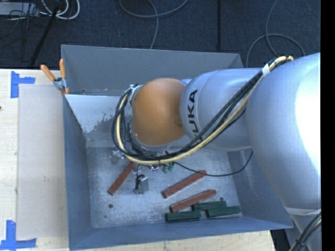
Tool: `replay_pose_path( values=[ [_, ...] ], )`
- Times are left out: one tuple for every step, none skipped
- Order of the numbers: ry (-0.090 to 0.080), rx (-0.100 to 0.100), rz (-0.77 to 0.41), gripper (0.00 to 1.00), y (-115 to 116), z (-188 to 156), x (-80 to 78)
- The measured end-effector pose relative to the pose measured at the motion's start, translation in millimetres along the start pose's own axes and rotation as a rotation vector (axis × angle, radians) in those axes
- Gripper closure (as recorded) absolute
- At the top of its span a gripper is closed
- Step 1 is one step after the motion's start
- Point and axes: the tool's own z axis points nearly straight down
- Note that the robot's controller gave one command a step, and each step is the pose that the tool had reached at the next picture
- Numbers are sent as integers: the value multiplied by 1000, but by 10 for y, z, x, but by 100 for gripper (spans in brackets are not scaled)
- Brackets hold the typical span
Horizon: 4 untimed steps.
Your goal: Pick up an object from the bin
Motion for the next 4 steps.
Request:
replay_pose_path(
  values=[
    [-2,0,-212,0,-62,7,-303],
    [3,-2,-454,0,54,318,-283],
    [0,-3,-450,0,58,321,-284],
    [0,-2,-447,100,54,318,-285]
  ],
)
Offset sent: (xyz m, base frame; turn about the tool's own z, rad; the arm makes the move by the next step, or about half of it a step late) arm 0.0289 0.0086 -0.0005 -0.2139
